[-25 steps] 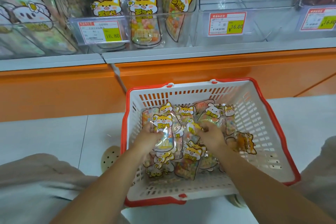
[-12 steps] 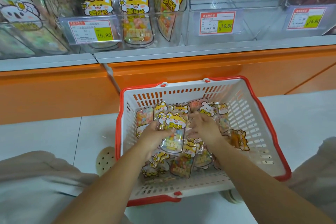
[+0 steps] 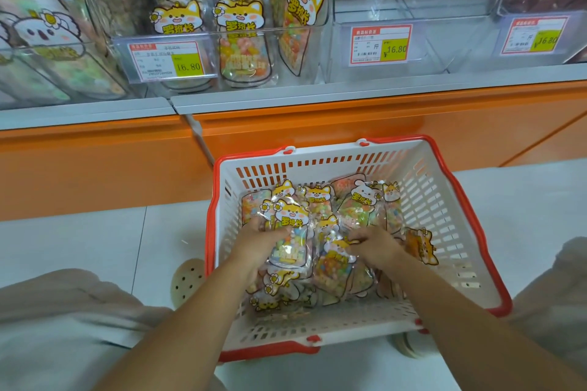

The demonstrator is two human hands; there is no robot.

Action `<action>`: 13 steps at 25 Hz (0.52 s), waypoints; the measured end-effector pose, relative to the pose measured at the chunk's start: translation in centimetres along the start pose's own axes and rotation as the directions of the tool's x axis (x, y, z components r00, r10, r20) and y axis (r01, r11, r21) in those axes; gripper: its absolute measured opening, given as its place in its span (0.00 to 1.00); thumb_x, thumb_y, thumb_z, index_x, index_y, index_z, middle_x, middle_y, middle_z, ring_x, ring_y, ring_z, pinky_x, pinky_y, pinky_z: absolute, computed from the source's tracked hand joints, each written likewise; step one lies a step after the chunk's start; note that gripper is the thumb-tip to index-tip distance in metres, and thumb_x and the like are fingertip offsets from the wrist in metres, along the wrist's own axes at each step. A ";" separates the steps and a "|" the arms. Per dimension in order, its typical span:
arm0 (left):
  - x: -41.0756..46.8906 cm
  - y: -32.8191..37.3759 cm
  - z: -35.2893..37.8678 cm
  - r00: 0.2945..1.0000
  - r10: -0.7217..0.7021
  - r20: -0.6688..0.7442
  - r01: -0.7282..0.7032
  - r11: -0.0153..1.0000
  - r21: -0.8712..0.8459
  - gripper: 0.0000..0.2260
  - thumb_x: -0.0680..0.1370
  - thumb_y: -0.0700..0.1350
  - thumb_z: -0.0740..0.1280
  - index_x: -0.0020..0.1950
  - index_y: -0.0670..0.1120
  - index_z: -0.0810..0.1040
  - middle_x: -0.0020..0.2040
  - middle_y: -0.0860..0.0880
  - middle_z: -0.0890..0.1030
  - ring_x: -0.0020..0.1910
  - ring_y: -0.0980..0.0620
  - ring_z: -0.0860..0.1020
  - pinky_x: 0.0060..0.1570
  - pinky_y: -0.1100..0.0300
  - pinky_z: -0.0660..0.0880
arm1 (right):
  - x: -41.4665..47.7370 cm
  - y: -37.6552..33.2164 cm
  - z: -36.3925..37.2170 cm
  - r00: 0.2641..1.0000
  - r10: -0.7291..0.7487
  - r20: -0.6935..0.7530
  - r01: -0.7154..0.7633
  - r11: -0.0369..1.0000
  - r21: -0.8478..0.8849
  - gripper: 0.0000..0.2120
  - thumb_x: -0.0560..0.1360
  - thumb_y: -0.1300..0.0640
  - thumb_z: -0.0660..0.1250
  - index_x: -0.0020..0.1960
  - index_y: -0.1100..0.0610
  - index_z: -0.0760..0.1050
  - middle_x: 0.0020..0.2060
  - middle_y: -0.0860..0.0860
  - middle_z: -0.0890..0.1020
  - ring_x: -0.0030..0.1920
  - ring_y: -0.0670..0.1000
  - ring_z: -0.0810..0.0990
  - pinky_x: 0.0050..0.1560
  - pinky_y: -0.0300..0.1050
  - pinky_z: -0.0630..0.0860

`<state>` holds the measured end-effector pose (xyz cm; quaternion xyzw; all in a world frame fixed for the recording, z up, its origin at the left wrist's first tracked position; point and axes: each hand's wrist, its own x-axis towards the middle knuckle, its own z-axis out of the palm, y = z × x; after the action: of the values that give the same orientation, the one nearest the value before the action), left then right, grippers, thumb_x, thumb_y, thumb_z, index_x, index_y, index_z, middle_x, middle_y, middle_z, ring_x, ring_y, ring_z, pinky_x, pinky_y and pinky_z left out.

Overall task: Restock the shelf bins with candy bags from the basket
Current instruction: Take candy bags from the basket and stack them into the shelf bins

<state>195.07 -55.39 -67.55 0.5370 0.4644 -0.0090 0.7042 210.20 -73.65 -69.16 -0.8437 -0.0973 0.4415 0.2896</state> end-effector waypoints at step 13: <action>-1.8 1.5 1.8 0.970 -0.056 0.235 0.078 0.993 -0.085 0.38 0.63 0.64 0.77 0.66 0.46 0.72 0.68 0.49 0.73 0.67 0.49 0.69 0.67 0.45 0.63 | -2.7 -3.8 -4.2 0.956 -0.200 0.216 0.052 0.836 0.546 0.14 0.77 0.71 0.63 0.58 0.58 0.73 0.39 0.53 0.76 0.35 0.49 0.80 0.33 0.42 0.79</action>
<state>195.96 -57.04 -65.25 0.4827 0.3965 -0.0735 0.7774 212.35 -73.38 -63.30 -0.6548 -0.0640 0.5391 0.5259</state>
